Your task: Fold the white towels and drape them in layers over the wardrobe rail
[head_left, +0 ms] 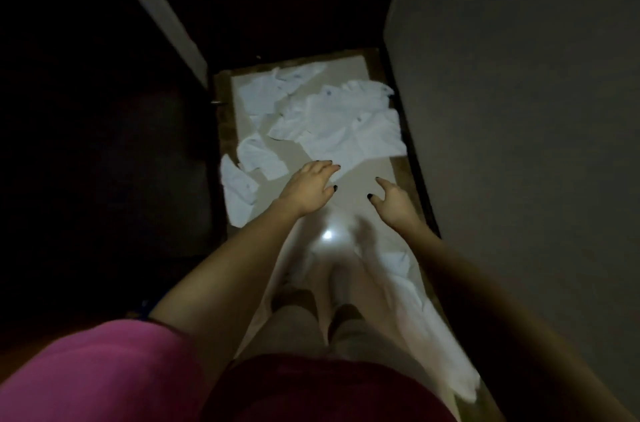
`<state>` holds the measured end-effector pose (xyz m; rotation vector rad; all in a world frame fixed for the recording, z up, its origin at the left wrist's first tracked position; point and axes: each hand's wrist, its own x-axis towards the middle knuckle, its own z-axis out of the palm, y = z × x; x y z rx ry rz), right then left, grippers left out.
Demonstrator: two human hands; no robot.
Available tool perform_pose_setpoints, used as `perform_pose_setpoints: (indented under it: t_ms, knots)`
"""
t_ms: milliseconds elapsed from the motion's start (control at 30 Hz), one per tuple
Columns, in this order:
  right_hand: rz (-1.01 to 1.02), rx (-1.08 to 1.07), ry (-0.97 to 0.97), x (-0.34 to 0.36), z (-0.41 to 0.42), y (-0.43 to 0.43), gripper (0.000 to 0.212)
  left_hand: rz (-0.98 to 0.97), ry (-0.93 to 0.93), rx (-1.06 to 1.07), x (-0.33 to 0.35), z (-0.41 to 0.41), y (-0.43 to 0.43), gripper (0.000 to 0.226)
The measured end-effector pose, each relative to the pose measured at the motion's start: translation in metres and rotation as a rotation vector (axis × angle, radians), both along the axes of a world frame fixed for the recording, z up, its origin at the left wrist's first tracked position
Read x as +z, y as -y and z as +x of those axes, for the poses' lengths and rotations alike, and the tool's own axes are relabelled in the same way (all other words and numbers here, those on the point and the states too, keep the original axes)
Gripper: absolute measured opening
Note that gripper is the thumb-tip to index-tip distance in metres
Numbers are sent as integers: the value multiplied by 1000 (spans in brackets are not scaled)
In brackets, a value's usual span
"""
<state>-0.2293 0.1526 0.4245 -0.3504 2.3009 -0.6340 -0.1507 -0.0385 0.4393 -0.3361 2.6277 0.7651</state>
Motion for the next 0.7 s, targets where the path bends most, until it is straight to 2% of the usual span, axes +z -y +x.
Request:
perform_pose_setpoints:
  t_ms: [167,300,467,567,700]
  knots:
    - [84,-262,37,-61,24,-73,58,32,60,-342,-68,-35,-58,52]
    - [136,-366,-2,-132,38,-113,61,97,116,-419,-157,-30,-96,53]
    - [178,-345,44,-260,45,-151,54,128,204,-442,-308,-21,-133,54]
    - [202,-314,109,-352,50,-168,56,136,265,-432,-401,-19,-146,47]
    - [202,-268,184,-466,62,-184,56,175,250,-466,-523,-10,-155,44]
